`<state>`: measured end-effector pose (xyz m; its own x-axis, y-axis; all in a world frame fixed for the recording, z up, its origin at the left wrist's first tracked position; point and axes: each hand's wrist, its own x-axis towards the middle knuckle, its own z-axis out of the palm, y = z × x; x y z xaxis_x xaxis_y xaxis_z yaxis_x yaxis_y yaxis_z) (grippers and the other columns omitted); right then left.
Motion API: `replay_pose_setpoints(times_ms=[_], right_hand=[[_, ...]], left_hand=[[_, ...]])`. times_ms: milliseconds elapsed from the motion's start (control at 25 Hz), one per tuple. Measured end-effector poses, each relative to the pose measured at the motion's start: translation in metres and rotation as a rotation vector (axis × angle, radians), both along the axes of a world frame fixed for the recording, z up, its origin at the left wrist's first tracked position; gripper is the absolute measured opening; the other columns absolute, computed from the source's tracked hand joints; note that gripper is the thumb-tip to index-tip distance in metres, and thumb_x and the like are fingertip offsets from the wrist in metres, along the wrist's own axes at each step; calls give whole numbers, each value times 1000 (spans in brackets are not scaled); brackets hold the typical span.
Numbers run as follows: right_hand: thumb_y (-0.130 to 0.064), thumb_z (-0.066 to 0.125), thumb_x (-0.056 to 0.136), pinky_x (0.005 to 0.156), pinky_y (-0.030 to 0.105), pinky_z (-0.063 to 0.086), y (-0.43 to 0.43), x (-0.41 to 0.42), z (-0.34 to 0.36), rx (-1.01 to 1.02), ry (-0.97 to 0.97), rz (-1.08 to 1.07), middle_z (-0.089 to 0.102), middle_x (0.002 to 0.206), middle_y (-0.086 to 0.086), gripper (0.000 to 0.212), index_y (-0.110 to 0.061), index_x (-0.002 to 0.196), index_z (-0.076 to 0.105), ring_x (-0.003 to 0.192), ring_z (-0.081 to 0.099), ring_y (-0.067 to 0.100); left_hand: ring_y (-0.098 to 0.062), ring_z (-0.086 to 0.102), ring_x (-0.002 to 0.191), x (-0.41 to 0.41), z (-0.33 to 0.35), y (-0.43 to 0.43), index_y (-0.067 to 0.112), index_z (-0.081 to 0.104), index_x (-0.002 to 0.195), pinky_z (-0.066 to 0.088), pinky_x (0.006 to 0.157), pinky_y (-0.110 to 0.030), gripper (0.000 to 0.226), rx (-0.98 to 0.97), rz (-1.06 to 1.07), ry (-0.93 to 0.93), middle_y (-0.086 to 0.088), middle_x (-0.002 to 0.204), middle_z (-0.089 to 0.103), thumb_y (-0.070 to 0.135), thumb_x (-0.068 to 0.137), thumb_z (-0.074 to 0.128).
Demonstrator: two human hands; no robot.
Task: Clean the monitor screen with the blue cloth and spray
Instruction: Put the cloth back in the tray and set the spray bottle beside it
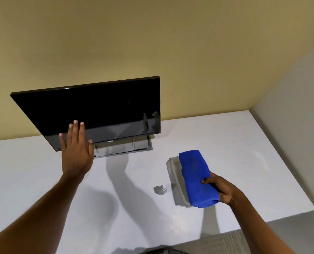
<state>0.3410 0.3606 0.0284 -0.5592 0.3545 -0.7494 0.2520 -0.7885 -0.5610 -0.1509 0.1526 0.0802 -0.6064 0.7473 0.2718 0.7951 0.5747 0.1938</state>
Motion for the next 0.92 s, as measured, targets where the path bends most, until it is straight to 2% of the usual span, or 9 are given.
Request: replay_pose_setpoints(times_ms=[80, 200, 360, 480, 600, 680, 800, 920], right_hand=[[-2, 72, 84, 115, 58, 47, 6, -10, -5, -9, -21, 11, 64, 142, 24, 67, -8, 148, 55, 131, 62, 44], [2, 61, 94, 115, 57, 45, 14, -26, -9, -10, -30, 14, 62, 145, 24, 57, -9, 149, 54, 128, 63, 42], [4, 57, 95, 122, 59, 37, 20, -36, -16, -35, -63, 17, 62, 144, 26, 53, -7, 147, 54, 125, 61, 42], [4, 57, 96, 119, 57, 40, 18, -36, -24, -64, -86, 28, 68, 131, 22, 44, -7, 138, 60, 119, 64, 40], [5, 55, 96, 115, 56, 44, 12, -32, -32, -63, -138, 48, 67, 130, 21, 43, -5, 137, 59, 121, 62, 40], [6, 52, 96, 104, 51, 51, 10, -29, -34, -52, -142, 69, 63, 129, 23, 39, -3, 134, 58, 120, 58, 40], [6, 46, 97, 91, 43, 52, 8, -33, -35, -26, -133, 137, 59, 126, 24, 33, 0, 129, 55, 116, 55, 40], [7, 42, 97, 91, 45, 51, 5, -44, -36, 11, -172, 198, 59, 122, 25, 30, 2, 123, 55, 110, 56, 40]], left_hand=[[-27, 10, 164, 38, -27, -8, 11, 17, 167, 7, 132, -55, 67, -55, -16, -72, -10, 175, 14, 36, 105, 24], [-28, 16, 163, 90, -63, -16, 9, 23, 166, 12, 132, -54, 67, -126, -55, -149, -11, 174, 18, 34, 104, 27], [-24, 11, 164, 145, -100, -21, 12, 19, 167, 10, 133, -50, 67, -221, -88, -260, -8, 176, 13, 34, 104, 24], [-23, 8, 164, 176, -119, -27, 13, 17, 167, 8, 133, -48, 66, -271, -105, -324, -6, 176, 10, 35, 106, 22], [-23, 9, 164, 199, -133, -32, 13, 15, 168, 9, 133, -48, 63, -326, -101, -367, -6, 176, 8, 32, 109, 23], [-23, 8, 164, 211, -140, -34, 13, 13, 168, 10, 133, -48, 62, -357, -95, -414, -7, 176, 8, 29, 110, 29], [-23, 8, 164, 222, -146, -37, 13, 12, 168, 12, 132, -46, 63, -382, -96, -465, -7, 176, 7, 28, 110, 32], [-23, 8, 164, 227, -151, -40, 14, 13, 168, 14, 132, -44, 62, -400, -85, -541, -5, 176, 7, 29, 111, 32]])
